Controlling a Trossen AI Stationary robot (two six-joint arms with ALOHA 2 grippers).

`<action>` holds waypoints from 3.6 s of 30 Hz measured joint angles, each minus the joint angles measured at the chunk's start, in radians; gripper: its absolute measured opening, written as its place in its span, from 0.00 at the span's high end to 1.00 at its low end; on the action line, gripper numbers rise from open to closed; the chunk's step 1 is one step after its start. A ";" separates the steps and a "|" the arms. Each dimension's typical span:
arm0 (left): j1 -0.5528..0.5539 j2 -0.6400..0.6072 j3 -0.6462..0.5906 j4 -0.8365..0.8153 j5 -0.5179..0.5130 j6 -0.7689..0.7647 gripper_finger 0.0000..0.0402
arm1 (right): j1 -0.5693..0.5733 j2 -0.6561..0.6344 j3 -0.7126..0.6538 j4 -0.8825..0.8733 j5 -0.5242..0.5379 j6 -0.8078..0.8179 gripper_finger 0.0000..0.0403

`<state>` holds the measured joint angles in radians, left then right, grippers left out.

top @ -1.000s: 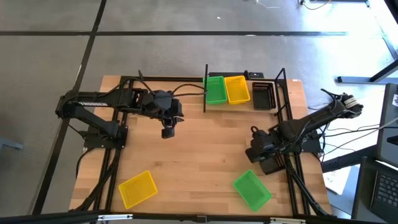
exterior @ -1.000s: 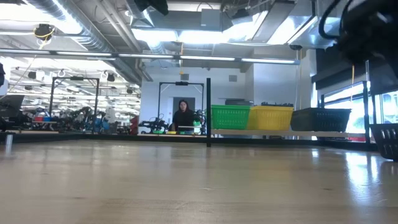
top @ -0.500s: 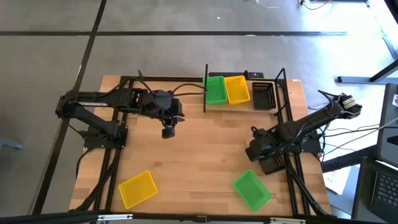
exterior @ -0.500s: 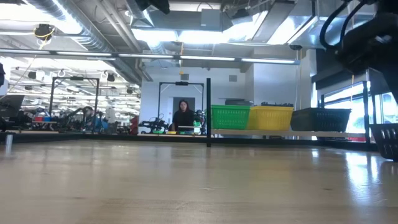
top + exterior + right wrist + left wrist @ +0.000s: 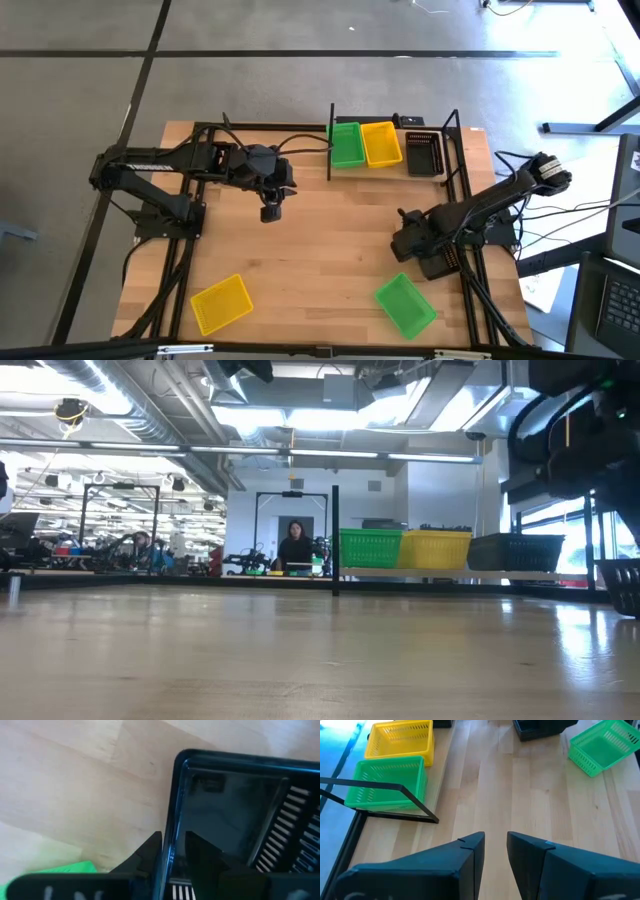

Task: Stack baskets on shelf by color
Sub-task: Stack the black bin on the black bin on the shelf

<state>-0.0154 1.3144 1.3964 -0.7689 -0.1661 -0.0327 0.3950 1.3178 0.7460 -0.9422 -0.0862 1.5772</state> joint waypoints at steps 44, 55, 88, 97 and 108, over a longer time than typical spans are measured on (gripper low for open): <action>0.000 0.000 0.000 0.055 -0.009 0.090 0.82 | -0.611 0.021 0.668 -0.508 0.565 -0.431 1.00; 0.004 0.000 0.000 0.098 -0.009 0.121 0.82 | -0.934 0.072 0.668 -0.315 0.485 -0.765 1.00; 0.004 0.000 0.000 0.097 -0.058 0.121 0.82 | -1.041 0.245 0.667 -0.306 0.484 -0.794 0.82; 0.004 0.000 0.000 0.097 -0.058 0.121 0.82 | -1.038 0.192 0.667 -0.194 0.485 -0.850 0.82; 0.004 0.000 0.000 0.097 -0.058 0.119 0.82 | -1.072 0.196 0.667 -0.188 0.488 -0.955 0.94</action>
<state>-0.0116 1.3142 1.3964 -0.6720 -0.2239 0.0860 -0.6766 1.5143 1.4132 -1.1300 0.4015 0.6220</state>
